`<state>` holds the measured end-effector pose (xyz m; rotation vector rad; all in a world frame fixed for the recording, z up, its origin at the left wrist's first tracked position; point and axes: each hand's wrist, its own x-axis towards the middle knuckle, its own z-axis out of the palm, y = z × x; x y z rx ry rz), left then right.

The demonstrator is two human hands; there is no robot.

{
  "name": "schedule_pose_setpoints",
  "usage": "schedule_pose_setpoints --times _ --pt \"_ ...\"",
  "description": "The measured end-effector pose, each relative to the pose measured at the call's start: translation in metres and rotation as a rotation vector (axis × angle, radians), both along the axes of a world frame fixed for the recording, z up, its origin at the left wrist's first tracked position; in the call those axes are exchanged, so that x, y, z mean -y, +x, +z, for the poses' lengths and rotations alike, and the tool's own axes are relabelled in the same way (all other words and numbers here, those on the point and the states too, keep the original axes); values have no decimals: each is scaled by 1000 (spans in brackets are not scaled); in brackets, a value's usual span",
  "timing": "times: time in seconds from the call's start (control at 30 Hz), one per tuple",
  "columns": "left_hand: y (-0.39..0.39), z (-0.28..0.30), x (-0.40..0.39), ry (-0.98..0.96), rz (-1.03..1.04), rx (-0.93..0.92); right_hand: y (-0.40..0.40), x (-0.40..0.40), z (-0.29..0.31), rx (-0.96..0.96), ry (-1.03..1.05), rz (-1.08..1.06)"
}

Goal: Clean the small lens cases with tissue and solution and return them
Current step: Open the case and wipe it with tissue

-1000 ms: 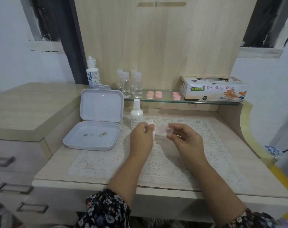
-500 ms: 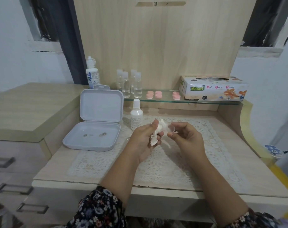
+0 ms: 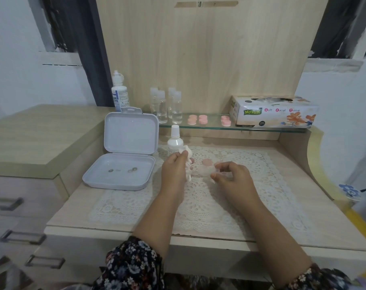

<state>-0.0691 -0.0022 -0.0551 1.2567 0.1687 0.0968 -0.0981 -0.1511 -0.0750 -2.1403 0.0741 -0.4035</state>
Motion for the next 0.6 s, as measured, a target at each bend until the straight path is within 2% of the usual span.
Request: schedule_pose_setpoints --times 0.07,0.17,0.23,0.33,0.47,0.53,0.6 --pt "0 1 -1 -70 -11 -17 0 -1 3 -12 -140 -31" --pt "-2 2 -3 -33 -4 -18 2 -1 5 -50 -278 -83" --pt "-3 1 -3 32 -12 15 2 -2 4 -78 -324 -88" --pt "-1 -2 -3 68 -12 73 2 -1 3 -72 -286 -76" --pt "-6 -3 -3 123 -32 160 0 0 2 -39 -117 -77" --pt "-8 -2 -3 128 -43 178 -1 1 2 -31 127 -83" --pt "-9 1 -3 121 -62 147 -5 0 6 -39 463 -84"
